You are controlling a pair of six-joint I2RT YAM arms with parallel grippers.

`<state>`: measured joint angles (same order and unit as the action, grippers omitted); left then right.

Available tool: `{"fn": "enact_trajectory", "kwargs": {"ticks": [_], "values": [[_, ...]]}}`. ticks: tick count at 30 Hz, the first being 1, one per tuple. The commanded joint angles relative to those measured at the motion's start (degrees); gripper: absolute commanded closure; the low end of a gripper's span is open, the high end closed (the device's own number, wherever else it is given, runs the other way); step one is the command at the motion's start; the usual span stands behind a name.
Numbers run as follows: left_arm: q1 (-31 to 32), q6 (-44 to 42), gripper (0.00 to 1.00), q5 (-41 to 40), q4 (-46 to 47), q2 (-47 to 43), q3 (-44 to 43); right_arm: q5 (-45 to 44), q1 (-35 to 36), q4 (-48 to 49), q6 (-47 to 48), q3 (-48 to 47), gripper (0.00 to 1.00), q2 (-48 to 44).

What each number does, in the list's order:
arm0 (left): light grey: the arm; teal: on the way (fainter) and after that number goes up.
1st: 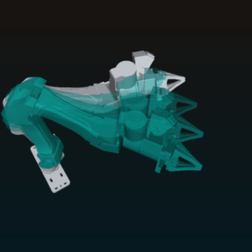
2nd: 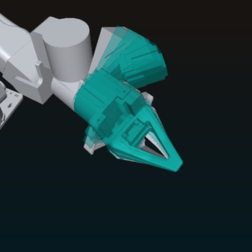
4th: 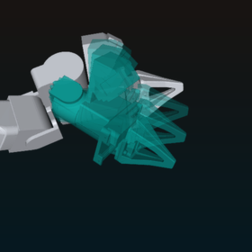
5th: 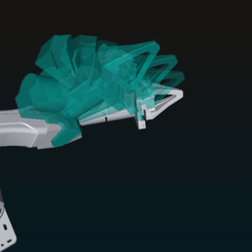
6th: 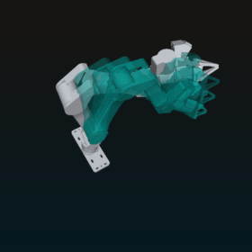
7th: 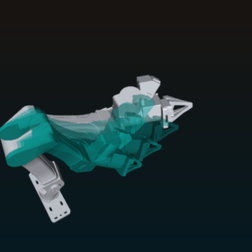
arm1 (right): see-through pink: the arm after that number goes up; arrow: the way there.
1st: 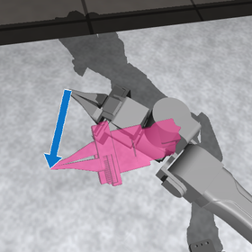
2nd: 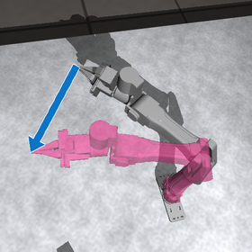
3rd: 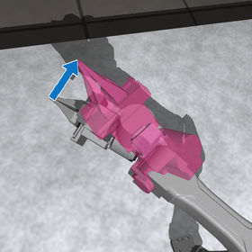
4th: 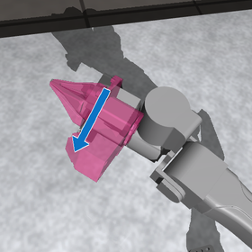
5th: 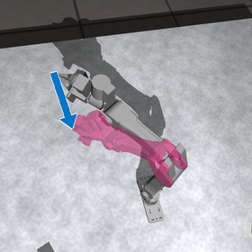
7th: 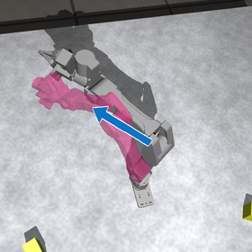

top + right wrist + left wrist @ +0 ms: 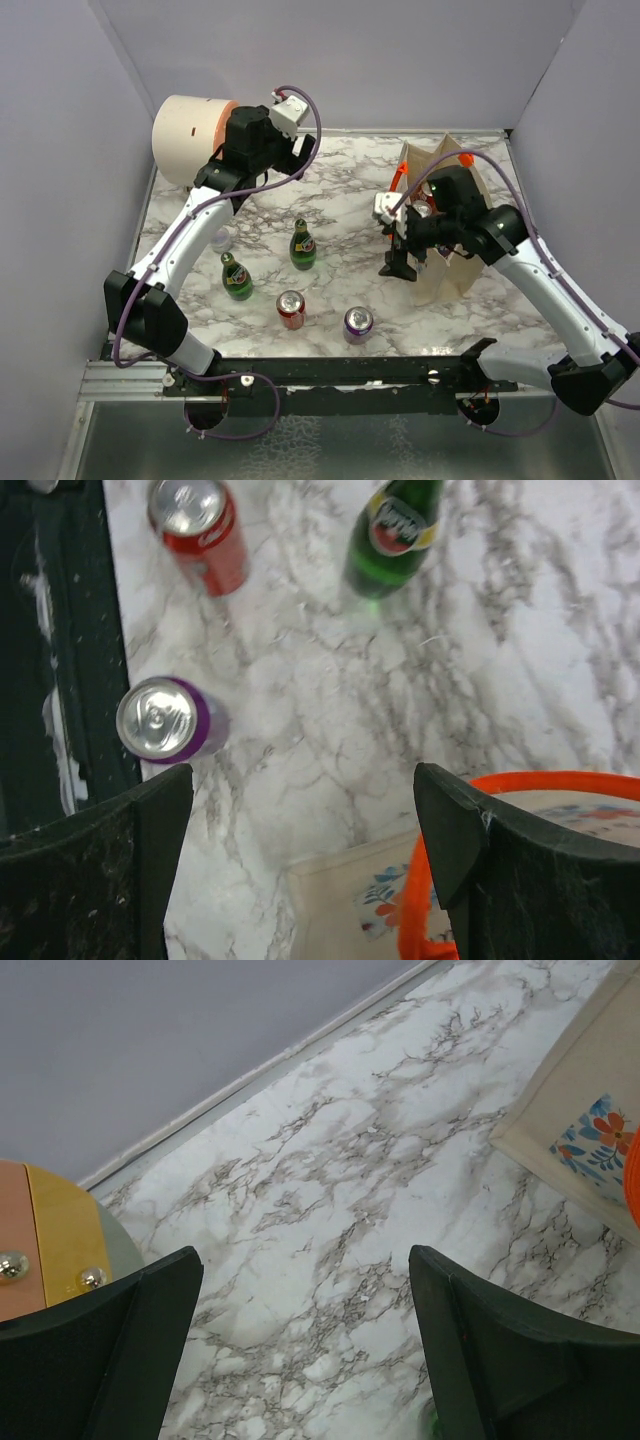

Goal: Place the beverage into the canvas bag
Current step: Pick up the drink from the center of the board.

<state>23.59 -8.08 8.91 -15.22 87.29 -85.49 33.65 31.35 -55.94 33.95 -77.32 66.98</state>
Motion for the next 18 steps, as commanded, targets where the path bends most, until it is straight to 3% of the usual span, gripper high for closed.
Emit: {"fn": "enact_trajectory", "kwargs": {"ticks": [1,18], "values": [[-0.73,-0.25,0.12,-0.38,-0.43,-1.83,-1.96,-1.26,5.87,-3.44,8.24,5.66,0.09,-0.18],[-1.25,-1.2,0.07,-0.05,0.45,-1.91,0.06,-4.67,18.15,7.71,12.74,23.87,0.04,1.69]]}}
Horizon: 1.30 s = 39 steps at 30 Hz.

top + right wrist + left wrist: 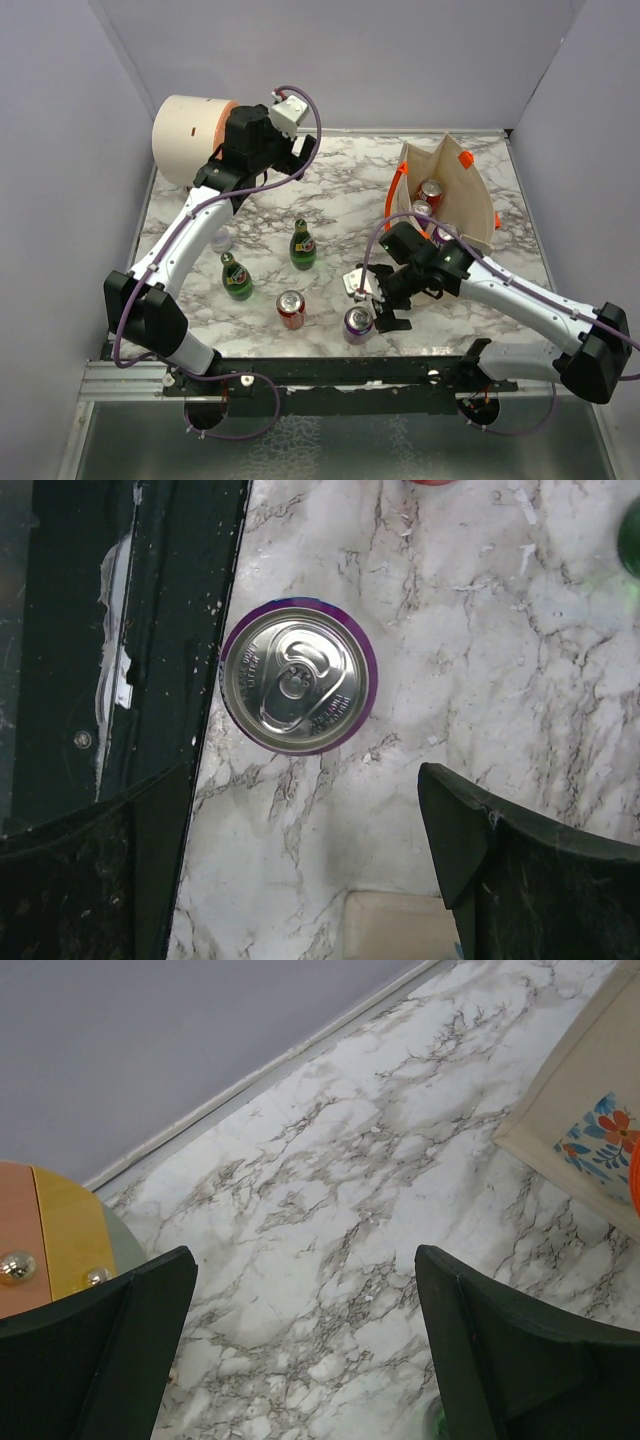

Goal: Place the beverage into the canvas bag
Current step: Pick up the drink from the center of the board.

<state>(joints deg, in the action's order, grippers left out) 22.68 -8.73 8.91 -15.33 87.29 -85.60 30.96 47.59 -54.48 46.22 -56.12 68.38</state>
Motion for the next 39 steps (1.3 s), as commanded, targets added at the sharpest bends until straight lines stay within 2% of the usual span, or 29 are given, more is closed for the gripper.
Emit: {"fn": "enact_trajectory", "kwargs": {"ticks": [1,12,19,25,29,33,39], "values": [[-0.39,-0.55,0.07,0.01,0.49,-2.13,0.36,-2.28,2.34,7.1,0.22,3.36,0.04,0.49],[-0.9,-0.18,0.07,0.97,0.28,-4.83,3.24,-4.42,5.62,14.14,-2.74,5.95,0.04,4.21],[-1.31,1.03,0.07,2.35,0.56,-5.66,4.3,-4.42,7.06,16.1,-3.85,5.61,0.08,6.57],[-1.32,1.7,0.07,3.13,1.1,-5.41,4.45,-3.51,7.24,15.33,-3.5,4.02,0.19,8.25],[-1.32,2.2,0.07,3.35,1.64,-4.97,4.64,-3.19,7.24,14.94,-4.2,2.59,0.32,8.27],[-1.31,2.56,0.07,3.91,2.33,-4.34,5.0,-2.88,7.25,14.06,-6.97,-0.82,0.48,7.77],[-1.32,2.83,0.07,4.47,2.93,-3.31,4.46,-4.94,7.16,12.44,-12.37,-7.95,0.6,6.3]]}}
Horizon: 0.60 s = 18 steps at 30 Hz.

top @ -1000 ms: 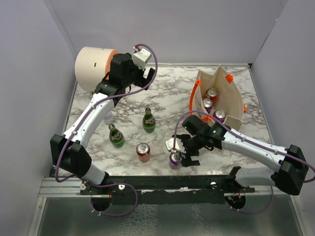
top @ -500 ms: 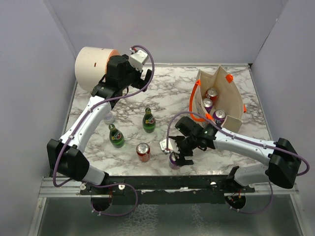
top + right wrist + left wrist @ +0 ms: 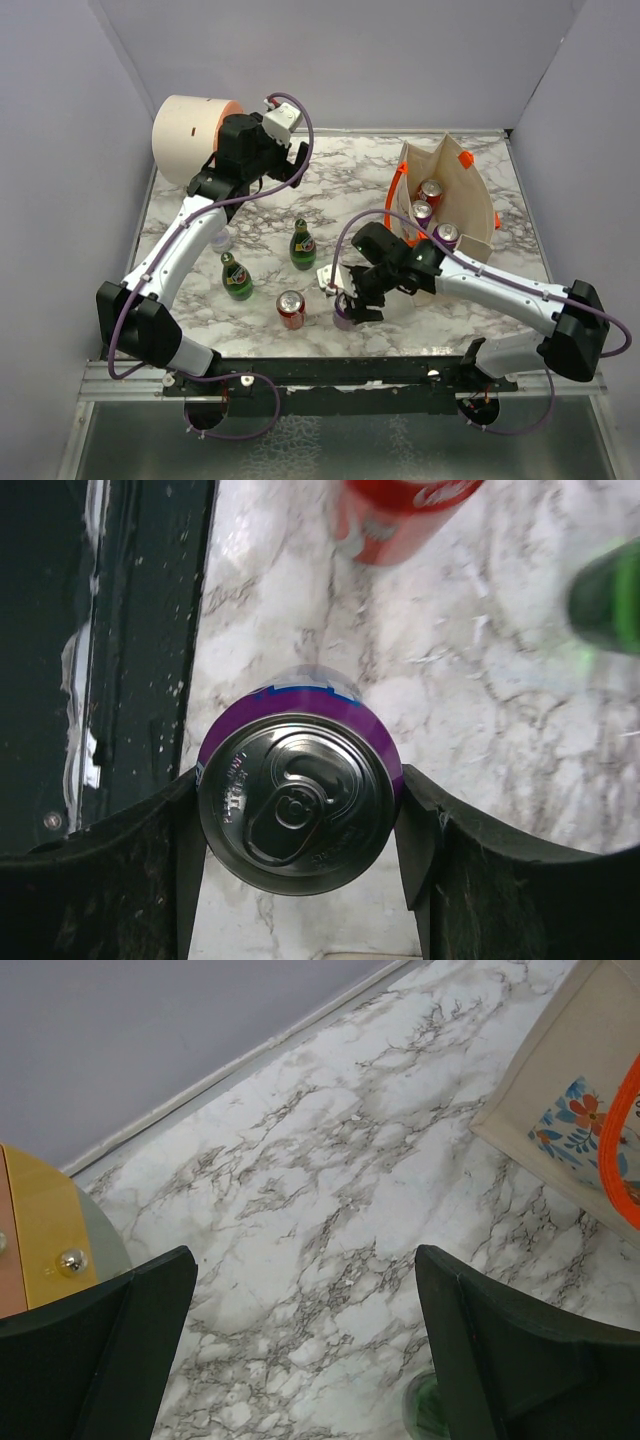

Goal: Place the beverage into the canvas bag
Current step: Pick up the drink from the center of the board, then place the drink in the canvas bag.

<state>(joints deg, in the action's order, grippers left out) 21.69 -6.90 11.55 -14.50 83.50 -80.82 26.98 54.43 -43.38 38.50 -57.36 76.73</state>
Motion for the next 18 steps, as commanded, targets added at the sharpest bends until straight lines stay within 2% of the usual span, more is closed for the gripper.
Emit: {"fn": "enact_trajectory", "kwargs": {"ticks": [1,5,11,15,18], "values": [[-0.34,1.05,0.07,1.84,2.22,0.62,-0.45,-1.54,0.31,1.1,-5.26,-7.86,0.61,-2.54],[-0.34,1.26,0.07,2.02,2.48,1.3,-1.36,-4.93,0.23,0.44,-8.51,-12.53,0.65,-4.0],[-0.27,2.87,0.07,5.17,3.45,2.19,-2.78,-12.48,-1.07,0.09,-11.96,-19.47,0.65,-6.11],[-0.31,4.63,0.07,5.24,4.24,2.94,-3.81,-17.18,-3.7,-0.47,-14.89,-23.9,0.66,-7.34],[-0.25,5.52,0.07,5.4,4.6,3.84,-5.07,-18.45,-9.02,-0.73,-16.76,-26.34,0.66,-8.14]]}}
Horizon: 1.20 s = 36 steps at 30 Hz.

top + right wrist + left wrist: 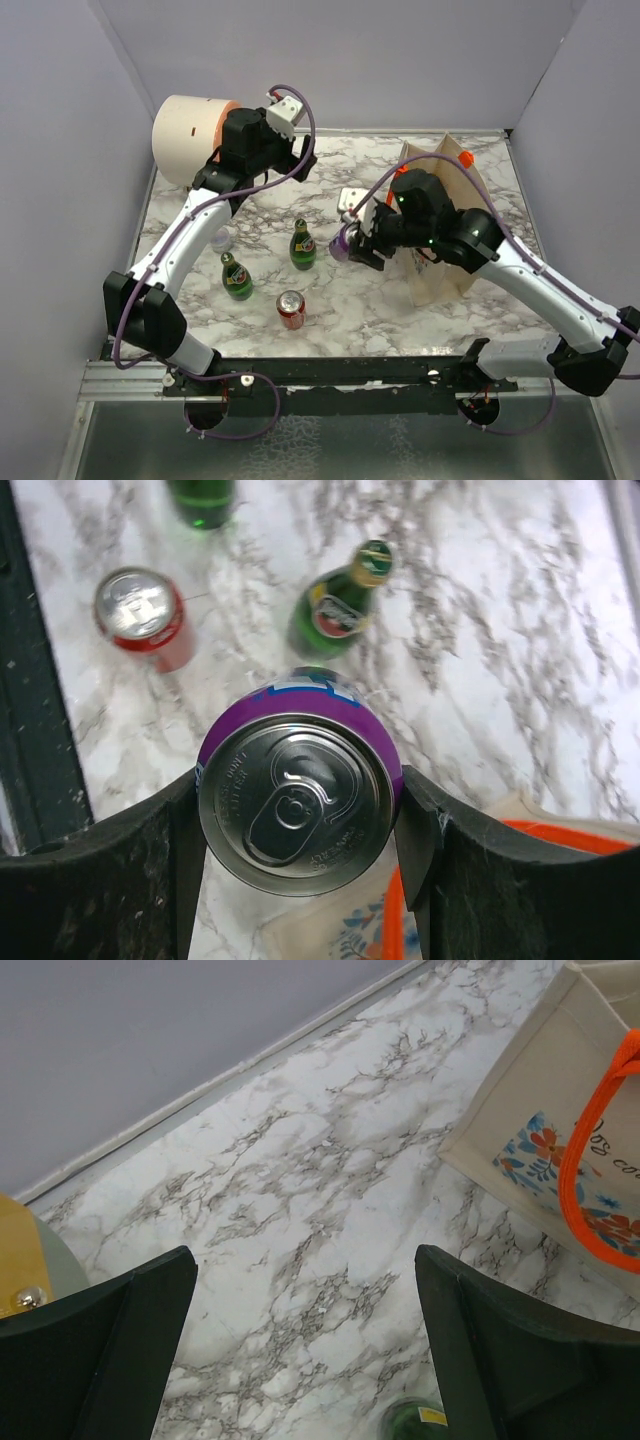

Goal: Place the beverage into the canvas bag
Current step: Place the drink in the canvas bag.

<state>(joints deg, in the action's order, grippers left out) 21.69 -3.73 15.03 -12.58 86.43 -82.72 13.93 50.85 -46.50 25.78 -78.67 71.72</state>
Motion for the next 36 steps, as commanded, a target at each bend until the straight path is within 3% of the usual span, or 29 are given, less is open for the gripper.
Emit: {"fn": "enact_trajectory", "kwargs": {"ticks": [1,9,17,23,36], "values": [[-0.24,2.71,0.07,1.98,2.88,1.25,-3.66,-5.64,-7.63,2.28,-4.66,-5.79,0.66,-3.33],[1.51,4.66,0.08,3.1,3.66,3.26,-5.59,-7.73,-21.95,1.07,-8.68,-8.44,0.68,-6.04],[9.81,-1.53,0.1,7.1,2.33,4.09,-6.67,-7.36,-33.91,-0.19,-12.77,-8.57,0.7,-8.72],[17.14,-8.5,0.12,11.88,-1.13,5.14,-9.03,-6.89,-38.06,-1.06,-14.31,-6.72,0.71,-9.37],[28.57,-26.55,0.18,24.15,-13.13,13.6,-19.57,-6.04,-39.82,-3.59,-13.98,-4.58,0.73,-6.07]]}}
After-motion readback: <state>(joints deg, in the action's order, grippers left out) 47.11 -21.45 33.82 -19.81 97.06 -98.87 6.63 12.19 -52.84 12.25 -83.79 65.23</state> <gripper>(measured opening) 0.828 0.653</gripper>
